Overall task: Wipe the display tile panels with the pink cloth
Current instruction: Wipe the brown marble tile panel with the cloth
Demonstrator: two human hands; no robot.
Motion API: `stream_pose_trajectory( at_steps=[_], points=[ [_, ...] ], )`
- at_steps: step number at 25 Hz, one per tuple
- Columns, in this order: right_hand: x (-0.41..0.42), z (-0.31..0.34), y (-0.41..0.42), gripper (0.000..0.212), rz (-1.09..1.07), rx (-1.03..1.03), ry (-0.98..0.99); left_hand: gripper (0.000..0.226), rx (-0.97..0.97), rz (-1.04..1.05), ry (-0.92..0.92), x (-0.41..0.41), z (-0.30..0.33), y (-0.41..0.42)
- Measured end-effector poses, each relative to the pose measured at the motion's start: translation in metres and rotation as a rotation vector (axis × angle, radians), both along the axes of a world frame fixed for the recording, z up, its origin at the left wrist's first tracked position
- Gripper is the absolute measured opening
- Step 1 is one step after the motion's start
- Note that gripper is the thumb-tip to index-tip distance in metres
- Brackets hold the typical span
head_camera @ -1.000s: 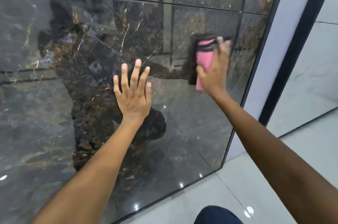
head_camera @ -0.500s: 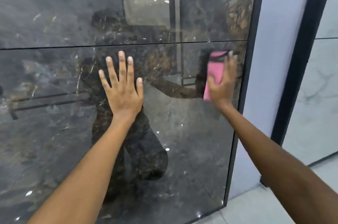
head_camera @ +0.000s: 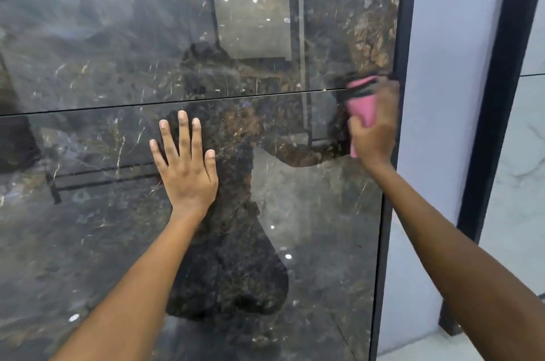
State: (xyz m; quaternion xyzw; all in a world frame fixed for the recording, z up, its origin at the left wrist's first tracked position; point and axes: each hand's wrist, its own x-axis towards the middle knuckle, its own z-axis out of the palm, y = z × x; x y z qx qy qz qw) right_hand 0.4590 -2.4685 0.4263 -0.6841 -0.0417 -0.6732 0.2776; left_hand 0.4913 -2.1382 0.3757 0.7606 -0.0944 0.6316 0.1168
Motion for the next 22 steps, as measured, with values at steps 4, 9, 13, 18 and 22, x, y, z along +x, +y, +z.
stream_pose_trajectory(
  at_steps=[4,9,13,18,22],
  points=[
    [-0.003,0.004,0.085,0.083,0.147,0.056,0.041,0.057,-0.04,-0.02,0.016,0.0,0.004,-0.001],
    [0.0,0.003,0.079,0.064,0.019,-0.978,0.021,0.057,-0.149,-0.023,0.029,-0.007,0.004,-0.019],
    [-0.011,-0.014,-0.027,0.069,0.008,0.123,0.078,0.057,-0.134,0.01,0.026,-0.004,0.0,-0.019],
    [-0.01,-0.138,0.081,0.078,0.083,-0.516,0.227,0.059,-0.078,-0.039,0.051,-0.002,0.0,-0.015],
    [-0.009,-0.123,0.05,0.08,-0.016,-0.799,0.153,0.059,0.094,-0.051,0.062,-0.007,-0.051,0.003]
  ],
)
